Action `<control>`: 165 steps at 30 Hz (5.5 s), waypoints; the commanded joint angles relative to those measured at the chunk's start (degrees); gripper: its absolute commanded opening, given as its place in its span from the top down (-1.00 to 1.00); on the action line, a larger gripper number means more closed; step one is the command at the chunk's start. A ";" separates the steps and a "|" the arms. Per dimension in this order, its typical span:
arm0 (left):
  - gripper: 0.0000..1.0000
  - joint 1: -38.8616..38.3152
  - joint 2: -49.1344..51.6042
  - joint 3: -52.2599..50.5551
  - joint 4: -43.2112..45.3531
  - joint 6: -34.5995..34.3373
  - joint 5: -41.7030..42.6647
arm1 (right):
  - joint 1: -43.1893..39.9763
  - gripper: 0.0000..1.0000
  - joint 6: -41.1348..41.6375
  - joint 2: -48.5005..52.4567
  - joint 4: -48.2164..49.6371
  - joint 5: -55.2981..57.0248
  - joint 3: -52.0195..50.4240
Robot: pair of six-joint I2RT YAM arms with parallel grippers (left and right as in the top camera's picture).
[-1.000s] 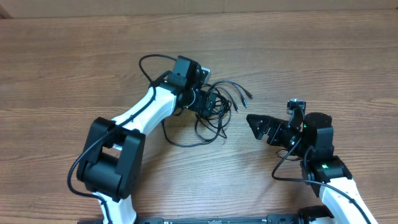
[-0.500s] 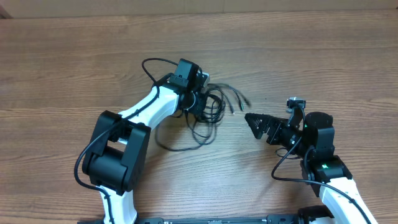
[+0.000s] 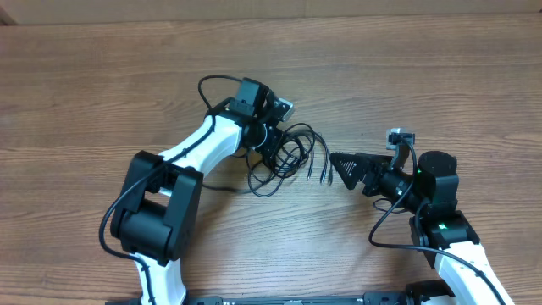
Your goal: Untangle cables
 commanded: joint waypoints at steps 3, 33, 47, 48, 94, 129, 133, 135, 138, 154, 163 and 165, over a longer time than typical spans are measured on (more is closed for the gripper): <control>0.92 0.57 -12.28 3.19 0.00 13.73 5.42 | 0.20 -0.88 0.59 -0.59 0.17 -3.69 2.23; 0.92 0.76 -38.07 3.19 -1.03 18.05 11.39 | 0.20 -0.85 -3.30 -0.57 6.12 1.64 5.05; 0.92 0.76 -38.25 3.19 -0.44 18.03 14.40 | 0.22 -0.93 -3.63 -0.57 6.16 -5.99 5.05; 0.92 0.76 -38.25 3.19 0.20 17.38 14.62 | 0.22 -0.96 -3.80 -0.57 6.16 -7.08 5.05; -0.99 -7.10 -37.46 3.19 7.52 5.84 -0.31 | 0.26 0.84 -3.10 2.14 17.73 -19.56 5.05; -0.73 7.50 -37.35 3.17 -6.38 12.76 24.24 | 0.17 0.84 3.56 2.14 37.13 -23.82 5.05; -0.61 7.50 -36.98 3.17 -6.38 12.74 29.73 | 0.17 0.85 3.56 2.14 39.69 -23.80 5.05; -0.58 7.48 -36.98 3.17 -6.34 12.76 31.76 | 0.17 0.85 3.56 2.16 40.41 -23.80 5.05; -0.59 7.34 -36.98 3.17 -6.19 12.76 34.47 | 0.17 0.86 3.56 2.16 40.44 -23.80 5.05; -1.00 0.22 -35.98 3.17 -5.53 16.59 30.51 | 0.22 0.86 3.65 2.14 40.50 -25.42 5.03; -0.99 0.22 -35.10 3.17 -5.49 16.55 27.80 | 0.22 0.86 4.68 2.14 42.99 -28.09 5.05; -0.99 0.22 -35.10 3.17 -5.46 16.55 27.87 | 0.22 0.86 4.70 2.14 42.99 -28.11 5.05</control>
